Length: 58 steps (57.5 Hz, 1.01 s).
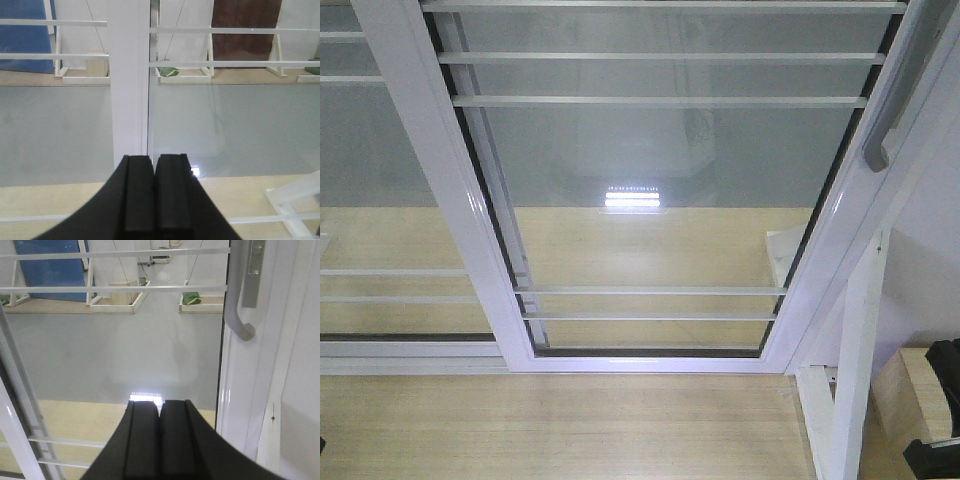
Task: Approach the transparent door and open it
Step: 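Approach the glass door and stop facing its silver handle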
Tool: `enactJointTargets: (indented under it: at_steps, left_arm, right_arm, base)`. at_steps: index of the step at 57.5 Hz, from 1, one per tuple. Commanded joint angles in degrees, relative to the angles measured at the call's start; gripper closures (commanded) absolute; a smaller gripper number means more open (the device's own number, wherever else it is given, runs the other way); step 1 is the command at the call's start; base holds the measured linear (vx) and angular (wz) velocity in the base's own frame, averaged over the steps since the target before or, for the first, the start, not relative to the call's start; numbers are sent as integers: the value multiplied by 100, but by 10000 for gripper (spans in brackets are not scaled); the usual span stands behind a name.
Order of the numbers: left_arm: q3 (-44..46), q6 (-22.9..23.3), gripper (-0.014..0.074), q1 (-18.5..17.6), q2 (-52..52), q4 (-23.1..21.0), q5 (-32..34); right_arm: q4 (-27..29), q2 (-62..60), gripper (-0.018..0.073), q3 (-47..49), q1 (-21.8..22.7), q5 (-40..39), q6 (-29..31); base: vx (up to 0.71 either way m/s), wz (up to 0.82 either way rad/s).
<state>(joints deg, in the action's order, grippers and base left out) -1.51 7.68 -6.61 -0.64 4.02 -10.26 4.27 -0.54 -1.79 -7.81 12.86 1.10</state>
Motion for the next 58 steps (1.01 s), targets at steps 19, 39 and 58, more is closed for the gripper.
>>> enactJointTargets:
  at_steps: [19, 39, 58]
  left_arm:
    - [-175, 19, 593, 3, -17, -19, 356]
    - [-175, 19, 593, 3, -17, -19, 356]
    - [-175, 19, 593, 3, -17, -19, 387]
  right_arm:
    - [-6, -83, 557, -72, 24, -458, 15]
    - [-6, -83, 557, -72, 24, -458, 15]
    - [-6, -83, 557, -72, 25, -459, 15]
  base:
    - [0, -1]
    - [0, 0]
    - [0, 0]
